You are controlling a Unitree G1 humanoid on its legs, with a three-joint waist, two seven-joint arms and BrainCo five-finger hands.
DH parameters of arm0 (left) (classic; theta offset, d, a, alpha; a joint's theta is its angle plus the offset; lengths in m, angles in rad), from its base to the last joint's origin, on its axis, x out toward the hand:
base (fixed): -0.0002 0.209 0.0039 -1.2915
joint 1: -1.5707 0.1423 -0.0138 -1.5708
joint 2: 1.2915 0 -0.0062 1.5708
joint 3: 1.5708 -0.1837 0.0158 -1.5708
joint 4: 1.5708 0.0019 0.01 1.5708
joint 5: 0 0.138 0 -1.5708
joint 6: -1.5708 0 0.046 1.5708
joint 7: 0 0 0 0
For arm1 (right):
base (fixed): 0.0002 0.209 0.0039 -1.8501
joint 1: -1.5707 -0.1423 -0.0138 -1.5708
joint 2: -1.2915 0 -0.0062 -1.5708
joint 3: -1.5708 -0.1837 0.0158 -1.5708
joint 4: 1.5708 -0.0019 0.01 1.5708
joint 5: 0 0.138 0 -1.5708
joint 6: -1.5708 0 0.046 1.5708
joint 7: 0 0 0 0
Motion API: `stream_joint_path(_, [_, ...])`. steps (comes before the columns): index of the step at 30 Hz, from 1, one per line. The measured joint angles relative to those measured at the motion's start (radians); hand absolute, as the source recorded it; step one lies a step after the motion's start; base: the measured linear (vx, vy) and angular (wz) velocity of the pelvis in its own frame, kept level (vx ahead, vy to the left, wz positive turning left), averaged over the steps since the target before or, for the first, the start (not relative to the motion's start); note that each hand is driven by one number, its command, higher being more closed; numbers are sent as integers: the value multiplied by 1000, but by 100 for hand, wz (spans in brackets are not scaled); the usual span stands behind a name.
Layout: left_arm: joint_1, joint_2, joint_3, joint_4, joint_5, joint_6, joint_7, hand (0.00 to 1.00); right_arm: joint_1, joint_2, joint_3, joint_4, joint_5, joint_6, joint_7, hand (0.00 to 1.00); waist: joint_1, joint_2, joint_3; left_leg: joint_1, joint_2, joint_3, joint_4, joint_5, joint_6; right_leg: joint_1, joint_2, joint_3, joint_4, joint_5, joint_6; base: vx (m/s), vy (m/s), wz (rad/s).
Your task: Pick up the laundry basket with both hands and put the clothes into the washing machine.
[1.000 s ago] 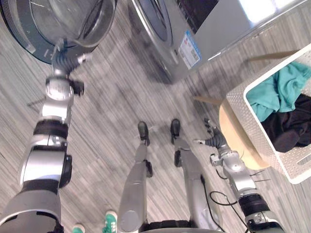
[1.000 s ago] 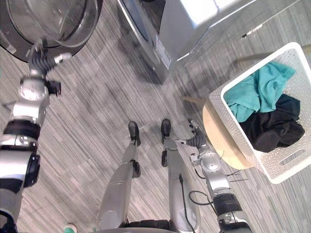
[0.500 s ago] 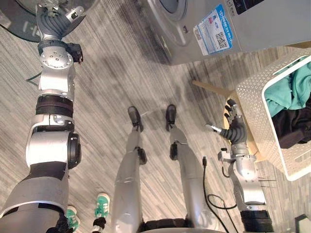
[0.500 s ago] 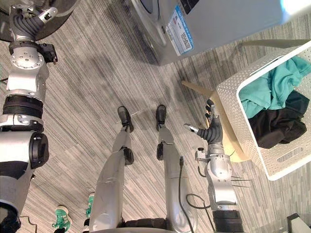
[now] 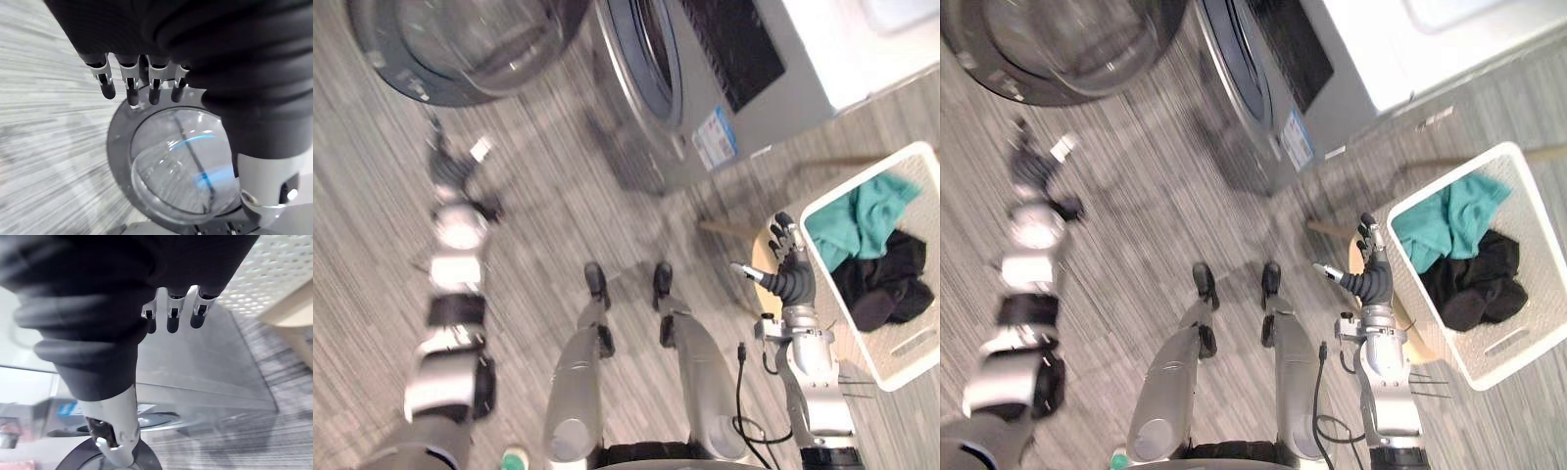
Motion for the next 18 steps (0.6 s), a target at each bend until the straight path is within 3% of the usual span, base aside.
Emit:
stream_joint_path(3, [149, -35, -63, 23, 87, -5, -62, 0, -2, 15, -55, 104, -36, 11, -7, 0, -6, 35, -74, 74, 7, 44, -5, -34, 0, 63, 23, 63, -51, 6, 14, 131, 27, -55])
stream_joint_path(7, [199, -60, -44, 107, 161, -10, -80, 0, -46, 16, -75, 181, -83, 34, -29, 0, -29, 49, -91, 161, 32, 163, -8, -72, 7, 115, 56, 161, -118, 40, 25, 97, 37, -107])
stream_joint_path(9, [211, -73, -19, 152, 169, -8, -78, 0, -82, 15, -74, 221, -107, 37, -40, 0, -30, 45, -92, 225, 54, 282, -4, -102, 3, 131, -44, -121, -99, 19, -10, 69, 31, -140])
stream_joint_path(10, [215, -73, -18, 164, 171, -8, -77, 0, -90, 15, -71, 234, -116, 37, -46, 0, -30, 46, -92, 242, 65, 307, 5, -115, -5, 145, -73, -201, -94, 17, -13, 103, -36, -150])
stream_joint_path(11, [225, -73, -9, 193, 181, -8, -77, 0, -97, 16, -64, 246, -128, 39, -48, 0, -29, 45, -94, 280, 102, 362, 51, -156, -31, 190, -110, -361, -84, 18, -20, 84, -52, -116])
stream_joint_path(12, [228, -72, 0, 204, 184, -8, -77, 0, -97, 16, -63, 246, -135, 38, -47, 0, -30, 46, -95, 290, 122, 380, 78, -173, -43, 201, -105, -376, -84, 18, -19, 129, -118, -127])
stream_joint_path(14, [227, -71, 27, 259, 186, -8, -78, 0, -84, 9, -60, 246, -146, 38, -47, 0, -30, 43, -98, 294, 206, 392, 236, -214, -68, 223, -50, -307, -77, -14, -22, 170, -211, -104])
stream_joint_path(15, [233, -74, 46, 295, 186, -7, -78, 0, -67, 5, -51, 242, -161, 38, -46, 0, -28, 36, -102, 272, 271, 372, 392, -213, -53, 239, -22, -278, -77, -25, -32, 183, -252, -99])
stream_joint_path(16, [236, -76, 51, 315, 186, -6, -78, 0, -59, 2, -49, 238, -166, 37, -46, 0, -29, 41, -102, 253, 311, 344, 486, -209, -8, 259, -4, -262, -77, -27, -40, 200, -230, -108])
stream_joint_path(17, [246, -76, 53, 340, 186, 2, -79, 0, -45, -7, -47, 237, -174, 38, -46, 0, -29, 53, -107, 205, 367, 261, 647, -165, 74, 290, 32, -221, -77, -33, -51, 195, -142, -87])
stream_joint_path(18, [251, -76, 54, 352, 186, 3, -78, 0, -40, -16, -42, 237, -175, 38, -46, 0, -25, 55, -110, 167, 377, 190, 715, -137, 91, 304, 43, -196, -78, -39, -61, 297, -86, -125])
